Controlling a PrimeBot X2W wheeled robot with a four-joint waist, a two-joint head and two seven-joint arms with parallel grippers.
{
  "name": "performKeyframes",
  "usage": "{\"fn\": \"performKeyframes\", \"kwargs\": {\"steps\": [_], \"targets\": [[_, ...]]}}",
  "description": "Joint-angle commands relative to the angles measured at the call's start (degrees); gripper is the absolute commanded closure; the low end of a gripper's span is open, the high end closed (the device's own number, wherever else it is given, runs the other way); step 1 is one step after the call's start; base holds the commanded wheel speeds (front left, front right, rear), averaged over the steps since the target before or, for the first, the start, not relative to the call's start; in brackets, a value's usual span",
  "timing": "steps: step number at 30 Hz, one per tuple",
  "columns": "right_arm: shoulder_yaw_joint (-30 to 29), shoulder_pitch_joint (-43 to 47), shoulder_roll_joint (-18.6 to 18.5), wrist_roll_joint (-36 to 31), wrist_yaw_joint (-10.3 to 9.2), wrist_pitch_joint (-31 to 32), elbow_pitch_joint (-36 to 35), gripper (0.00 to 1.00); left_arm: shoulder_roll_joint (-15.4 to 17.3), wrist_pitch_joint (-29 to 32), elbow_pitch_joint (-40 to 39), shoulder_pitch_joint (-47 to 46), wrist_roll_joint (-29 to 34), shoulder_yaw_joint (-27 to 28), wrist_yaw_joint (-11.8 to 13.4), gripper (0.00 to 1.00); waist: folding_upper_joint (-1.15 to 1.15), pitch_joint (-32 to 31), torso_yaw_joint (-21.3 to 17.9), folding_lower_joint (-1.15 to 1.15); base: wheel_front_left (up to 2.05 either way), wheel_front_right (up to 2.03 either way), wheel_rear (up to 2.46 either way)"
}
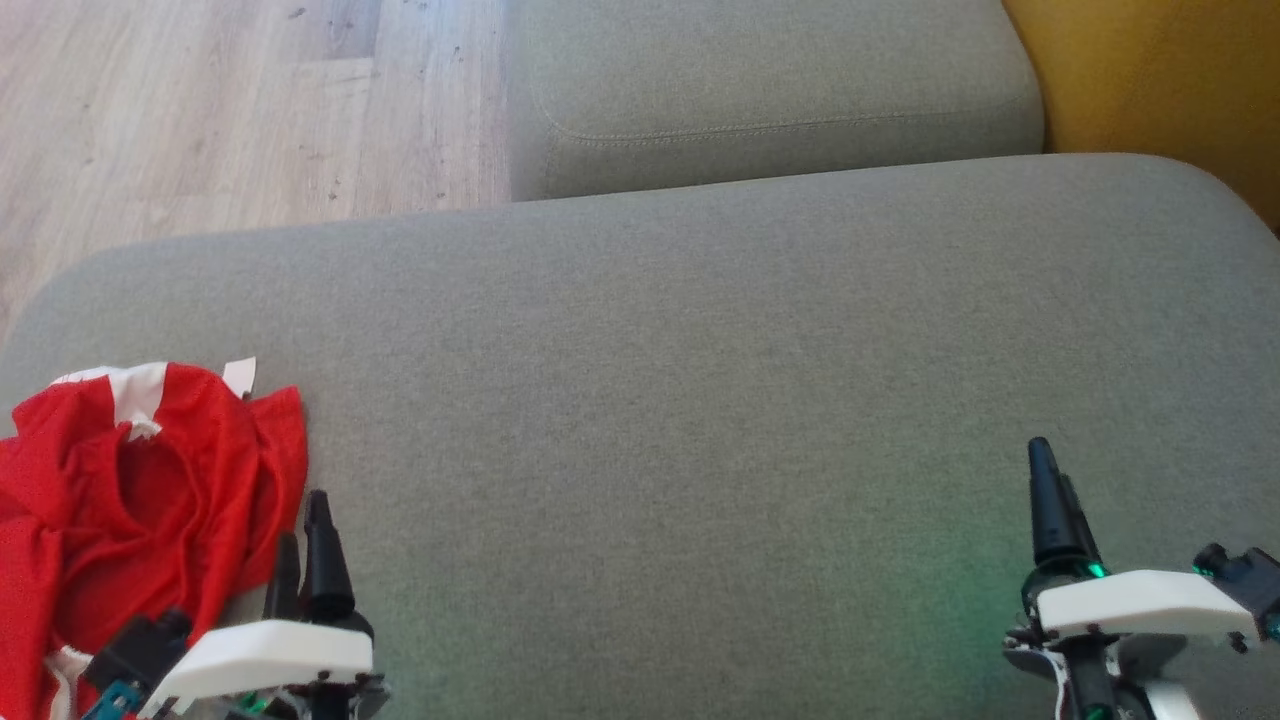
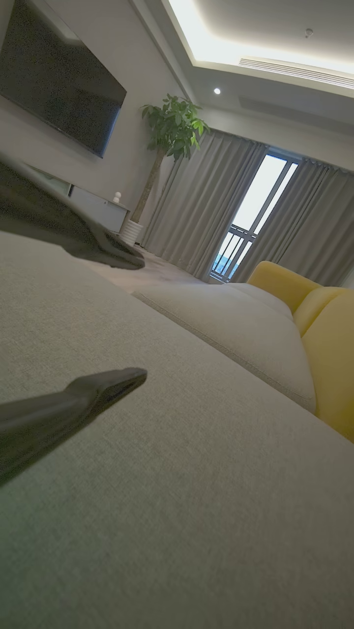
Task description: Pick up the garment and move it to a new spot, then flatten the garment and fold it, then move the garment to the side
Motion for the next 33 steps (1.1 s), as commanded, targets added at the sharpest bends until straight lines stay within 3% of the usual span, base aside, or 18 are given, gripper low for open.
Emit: {"fn": "performKeyframes", "kwargs": {"steps": [1, 20, 33], "targets": [[1.26, -1.13, -0.53, -2.3, 0.18, -0.88, -2.48, 0.0, 1.25, -0.7, -2.54, -1.06, 2.25, -0.12, 0.59, 0.0, 0.0, -0.11, -0.02, 0.0, 0.0, 0.0, 0.0], [6.24, -0.43, -1.37, -15.3, 0.25, -3.91, -4.64, 0.0, 2.38, -3.72, -5.04, 0.72, 14.61, -3.55, 3.11, 0.0, 0.0, -1.87, -0.43, 0.0, 0.0, 0.0, 0.0], [9.04, 0.09, -1.5, -23.8, 0.3, -6.1, -5.37, 0.0, 2.03, -5.9, -5.6, 1.63, 23.1, -4.13, 3.55, 0.0, 0.0, -2.37, -0.19, 0.0, 0.0, 0.0, 0.0]]}}
